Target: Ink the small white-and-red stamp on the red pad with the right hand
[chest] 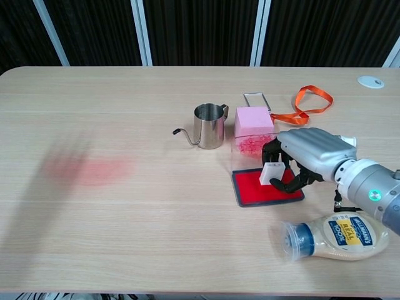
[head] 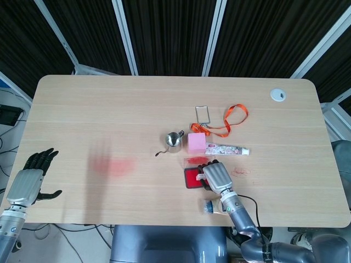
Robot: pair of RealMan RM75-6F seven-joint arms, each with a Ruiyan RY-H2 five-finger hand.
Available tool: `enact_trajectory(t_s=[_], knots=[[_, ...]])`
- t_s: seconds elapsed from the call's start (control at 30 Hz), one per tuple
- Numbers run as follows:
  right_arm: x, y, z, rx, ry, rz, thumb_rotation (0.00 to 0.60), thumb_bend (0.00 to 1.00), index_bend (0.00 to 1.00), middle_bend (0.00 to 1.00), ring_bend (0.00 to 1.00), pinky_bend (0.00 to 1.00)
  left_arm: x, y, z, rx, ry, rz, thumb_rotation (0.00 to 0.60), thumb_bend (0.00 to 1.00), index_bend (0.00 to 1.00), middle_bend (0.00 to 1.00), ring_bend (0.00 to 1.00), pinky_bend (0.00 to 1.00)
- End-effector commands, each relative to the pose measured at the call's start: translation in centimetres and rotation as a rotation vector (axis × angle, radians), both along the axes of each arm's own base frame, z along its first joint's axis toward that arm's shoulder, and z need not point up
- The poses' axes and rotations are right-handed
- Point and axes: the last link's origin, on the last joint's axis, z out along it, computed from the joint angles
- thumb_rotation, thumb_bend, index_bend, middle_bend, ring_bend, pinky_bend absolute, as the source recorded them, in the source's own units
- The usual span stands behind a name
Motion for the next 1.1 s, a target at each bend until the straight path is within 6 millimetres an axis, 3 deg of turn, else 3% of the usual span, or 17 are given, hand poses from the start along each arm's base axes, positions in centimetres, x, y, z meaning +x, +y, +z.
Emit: enact_trajectory(t_s=[0.03,0.4,0.77,1.1], knots=[[0.3,-0.3,1.0,-0.024,-0.009,0.012,0.6,0.63,0.82,0.71,0.48,0.37,0.0,0.0,0.0,-0.001,0.001,-0.001,0.6,0.0,0.0,0.0,0.0,0.0],[-0.3,-1.2,5.1,-0.105,-0.001,0.019,0.6,0.63,0.82,0.71,0.48,0.37,0.0,0.0,-0.1,0.003,0.01,0.0,0.6,0.0,0.0,0.0,0.0,0.0],[-4.1,-0.9,9.0,-0.156,0.042,-0.031,0.6,0.62,0.82,0.71,0.48,0.37,0.1,-0.3,-0.3,0.016,0.019,0.005,0.6,0.0,0.0,0.0,0.0,0.0],[-8.2,-0.4,10.2,-0.168,0.065,-0.104,0.6,0.63,0.82,0.7,0.48,0.37,0.1,-0.5,-0.4,0.024,0.015,0.012,0.6,0.0,0.0,0.0,0.0,0.0]])
